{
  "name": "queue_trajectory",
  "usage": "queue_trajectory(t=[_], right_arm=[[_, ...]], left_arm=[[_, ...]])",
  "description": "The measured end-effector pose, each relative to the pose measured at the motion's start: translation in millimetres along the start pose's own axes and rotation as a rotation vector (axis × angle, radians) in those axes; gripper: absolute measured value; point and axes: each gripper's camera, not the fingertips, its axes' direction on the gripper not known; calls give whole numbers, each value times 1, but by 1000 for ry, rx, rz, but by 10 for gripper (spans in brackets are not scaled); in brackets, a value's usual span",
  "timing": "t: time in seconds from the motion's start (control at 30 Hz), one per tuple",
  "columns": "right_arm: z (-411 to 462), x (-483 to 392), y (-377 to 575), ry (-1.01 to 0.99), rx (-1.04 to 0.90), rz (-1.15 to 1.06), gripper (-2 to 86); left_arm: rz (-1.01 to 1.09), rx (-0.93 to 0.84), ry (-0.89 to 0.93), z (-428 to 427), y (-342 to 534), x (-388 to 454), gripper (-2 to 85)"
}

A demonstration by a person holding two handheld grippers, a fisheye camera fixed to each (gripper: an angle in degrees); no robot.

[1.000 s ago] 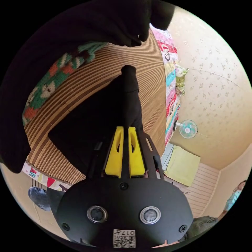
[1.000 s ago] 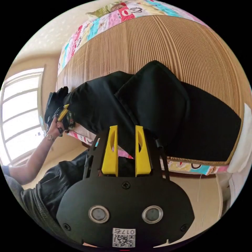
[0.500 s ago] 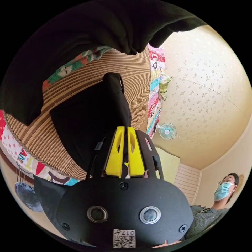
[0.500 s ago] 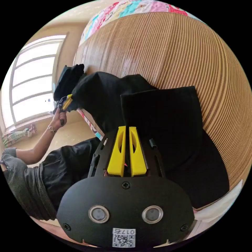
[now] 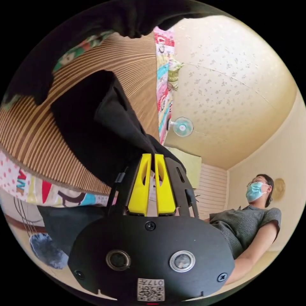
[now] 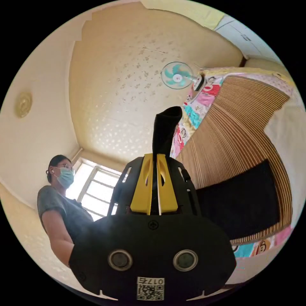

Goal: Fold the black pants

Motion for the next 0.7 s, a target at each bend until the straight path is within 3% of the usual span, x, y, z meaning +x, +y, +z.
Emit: queue_trajectory(t=[0.1, 0.2, 0.33, 0.43, 0.53, 0.7], right_arm=[[-62, 75, 43, 251, 144, 380, 29], [-88, 126, 84, 511, 133, 815, 37], [-91, 122, 111, 386, 371, 933, 69], [-83, 111, 128, 271, 482, 1017, 92], [-84, 91, 133, 315, 506, 1046, 111], [-90, 37, 108, 517, 435, 874, 136]], left_arm=[[-136, 17, -123, 6, -2, -26, 10], [-307, 25, -277, 14, -10, -40, 59], [-290, 148, -161, 19, -30, -25, 70], [-336, 151, -266, 28, -48, -11, 87], [-414, 150, -439, 33, -58, -2, 92], [-559, 105, -463, 55, -52, -24, 122]])
